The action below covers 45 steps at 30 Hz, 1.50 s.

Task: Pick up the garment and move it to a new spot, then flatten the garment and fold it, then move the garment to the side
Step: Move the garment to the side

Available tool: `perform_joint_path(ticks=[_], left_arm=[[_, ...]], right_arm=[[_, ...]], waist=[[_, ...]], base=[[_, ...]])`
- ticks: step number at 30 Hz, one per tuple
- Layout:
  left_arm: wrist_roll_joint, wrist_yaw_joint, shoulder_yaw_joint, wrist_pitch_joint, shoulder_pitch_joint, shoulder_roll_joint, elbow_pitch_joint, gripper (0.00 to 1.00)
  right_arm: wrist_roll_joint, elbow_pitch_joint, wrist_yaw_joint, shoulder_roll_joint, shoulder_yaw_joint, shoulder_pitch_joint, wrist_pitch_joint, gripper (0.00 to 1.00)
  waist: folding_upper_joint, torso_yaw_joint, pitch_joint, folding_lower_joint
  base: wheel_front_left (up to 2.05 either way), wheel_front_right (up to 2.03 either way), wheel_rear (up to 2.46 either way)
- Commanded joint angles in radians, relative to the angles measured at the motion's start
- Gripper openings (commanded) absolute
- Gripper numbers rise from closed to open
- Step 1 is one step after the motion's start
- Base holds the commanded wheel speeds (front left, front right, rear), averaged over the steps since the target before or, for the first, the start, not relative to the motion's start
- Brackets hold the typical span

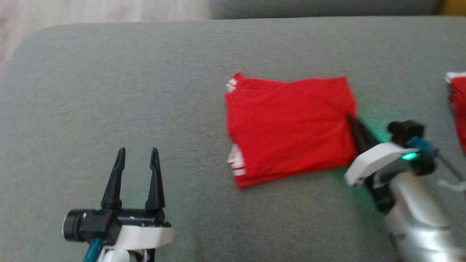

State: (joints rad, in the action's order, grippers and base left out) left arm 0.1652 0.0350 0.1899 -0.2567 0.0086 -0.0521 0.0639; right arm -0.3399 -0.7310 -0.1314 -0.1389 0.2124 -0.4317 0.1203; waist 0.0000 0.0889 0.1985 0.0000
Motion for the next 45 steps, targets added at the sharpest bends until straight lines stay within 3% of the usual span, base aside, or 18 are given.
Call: perform_joint_path(ticks=[1, 8, 14, 15, 16, 17, 19, 23, 28, 31, 39, 45], left_arm=[[-0.008, 0.001, -0.037, -0.005, -0.039, 0.002, -0.042, 1.00], [-0.041, -0.027, -0.049, -0.005, -0.085, 0.002, -0.068, 1.00], [-0.059, -0.046, -0.052, -0.005, -0.155, 0.002, -0.065, 1.00], [-0.059, -0.047, -0.050, -0.005, -0.162, 0.002, -0.064, 1.00], [-0.059, -0.047, -0.048, -0.005, -0.169, 0.002, -0.063, 1.00], [-0.058, -0.047, -0.046, -0.005, -0.174, 0.002, -0.061, 1.00], [-0.053, -0.046, -0.041, -0.005, -0.183, 0.002, -0.056, 1.00], [-0.030, -0.034, -0.033, -0.005, -0.193, 0.002, -0.045, 1.00], [0.017, -0.020, -0.019, -0.005, -0.175, 0.002, -0.026, 1.00], [0.048, -0.015, -0.011, -0.005, -0.156, 0.002, -0.012, 1.00], [0.120, -0.027, 0.002, -0.005, -0.054, 0.002, 0.018, 1.00], [0.091, -0.011, -0.031, -0.005, 0.045, 0.002, 0.013, 1.00]], right_arm=[[0.010, 0.047, 0.001, -0.043, 0.002, -0.020, 0.011, 0.00], [0.061, 0.258, 0.001, -0.262, -0.083, -0.036, -0.060, 0.00], [0.093, 0.437, 0.001, -0.456, -0.239, -0.044, -0.174, 0.00], [0.095, 0.457, 0.001, -0.475, -0.263, -0.044, -0.192, 0.05], [0.104, 0.478, 0.001, -0.492, -0.286, -0.045, -0.207, 0.39], [0.121, 0.499, 0.001, -0.507, -0.311, -0.046, -0.216, 1.00], [0.167, 0.541, 0.001, -0.519, -0.354, -0.047, -0.226, 1.00], [0.281, 0.615, 0.001, -0.467, -0.394, -0.026, -0.215, 1.00], [0.345, 0.670, 0.001, -0.304, -0.316, 0.038, -0.191, 1.00], [0.307, 0.644, 0.001, -0.210, -0.227, 0.091, -0.139, 1.00], [0.147, 0.469, 0.001, -0.034, -0.055, 0.267, 0.105, 1.00], [0.094, 0.472, 0.001, 0.047, 0.011, 0.375, 0.141, 1.00]], waist=[[0.0000, -0.052, 0.025, 0.0000], [0.0000, -0.161, 0.109, 0.0000], [0.0000, -0.199, 0.193, 0.0000], [0.0000, -0.199, 0.201, 0.0000], [0.0000, -0.197, 0.206, 0.0000], [0.0000, -0.195, 0.209, 0.0000], [0.0000, -0.188, 0.211, 0.0000], [0.0000, -0.158, 0.184, 0.0000], [0.0000, -0.112, 0.106, 0.0000], [0.0000, -0.078, 0.044, 0.0000], [0.0000, -0.007, -0.150, 0.0000], [0.0000, -0.011, -0.232, 0.0000]], base=[[0.00, 0.00, 0.00], [0.00, 0.00, 0.00], [0.00, 0.00, 0.00], [0.00, 0.00, 0.00], [0.00, 0.00, 0.00], [0.00, 0.00, 0.00], [0.00, 0.00, 0.00], [0.00, 0.00, 0.00], [0.00, 0.00, 0.00], [0.00, 0.00, 0.00], [0.00, 0.00, 0.00], [0.00, 0.00, 0.00]])
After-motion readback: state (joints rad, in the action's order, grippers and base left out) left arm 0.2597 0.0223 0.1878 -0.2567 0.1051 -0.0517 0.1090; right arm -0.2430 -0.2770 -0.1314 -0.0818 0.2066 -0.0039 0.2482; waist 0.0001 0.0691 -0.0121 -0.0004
